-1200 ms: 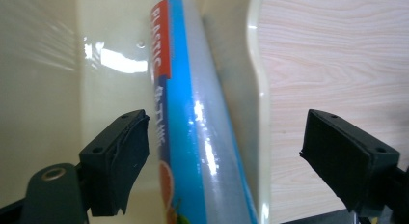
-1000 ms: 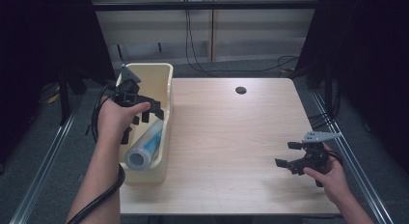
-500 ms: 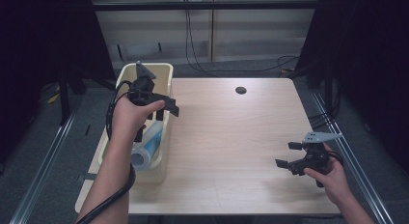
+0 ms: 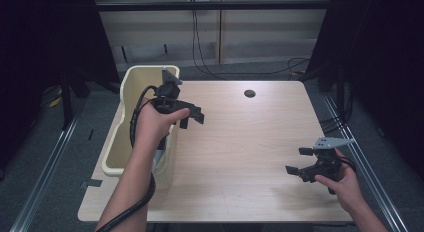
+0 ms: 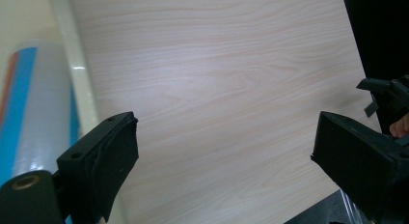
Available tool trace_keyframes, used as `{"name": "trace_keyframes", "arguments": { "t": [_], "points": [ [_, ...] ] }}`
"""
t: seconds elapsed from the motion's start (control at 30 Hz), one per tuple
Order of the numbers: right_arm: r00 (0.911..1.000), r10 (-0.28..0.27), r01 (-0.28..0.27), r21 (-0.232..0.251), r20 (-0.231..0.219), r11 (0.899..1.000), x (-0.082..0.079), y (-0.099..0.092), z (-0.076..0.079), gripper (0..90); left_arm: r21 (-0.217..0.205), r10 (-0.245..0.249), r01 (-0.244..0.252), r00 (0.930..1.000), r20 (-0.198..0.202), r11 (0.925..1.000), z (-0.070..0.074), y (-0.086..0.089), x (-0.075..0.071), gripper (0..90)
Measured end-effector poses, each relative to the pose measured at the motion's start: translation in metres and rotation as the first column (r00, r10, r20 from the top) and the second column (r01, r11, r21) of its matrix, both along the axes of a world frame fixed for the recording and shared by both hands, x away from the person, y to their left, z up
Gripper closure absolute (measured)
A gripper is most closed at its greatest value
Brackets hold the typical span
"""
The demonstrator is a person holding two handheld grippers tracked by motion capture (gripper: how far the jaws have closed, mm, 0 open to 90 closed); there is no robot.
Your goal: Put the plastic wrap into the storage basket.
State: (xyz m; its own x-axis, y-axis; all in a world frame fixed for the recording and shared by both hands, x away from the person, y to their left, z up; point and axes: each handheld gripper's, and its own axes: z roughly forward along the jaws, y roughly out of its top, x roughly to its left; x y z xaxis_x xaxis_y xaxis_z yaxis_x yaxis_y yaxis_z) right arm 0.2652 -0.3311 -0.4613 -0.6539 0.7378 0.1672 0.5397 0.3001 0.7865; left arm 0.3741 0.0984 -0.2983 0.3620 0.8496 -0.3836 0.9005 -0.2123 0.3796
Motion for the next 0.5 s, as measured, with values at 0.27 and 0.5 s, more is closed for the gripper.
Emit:
{"name": "trace_keyframes", "arguments": {
  "t": [0.27, 0.5],
  "points": [
    [0.9999, 0.011, -0.011, -0.016, 0.003, 1.0, 0.0, 0.001, -0.002, 2.4, -0.003, -0.046, 0.046, 0.9988, 0.018, 0.9989, -0.014, -0.019, -0.003, 8.2],
    [0.9999, 0.012, -0.012, -0.025, -0.001, 1.0, -0.001, 0.001, -0.004, 2.1, 0.023, -0.073, 0.073, 0.9971, 0.022, 0.9971, -0.032, -0.036, -0.009, 8.2]
  ]
}}
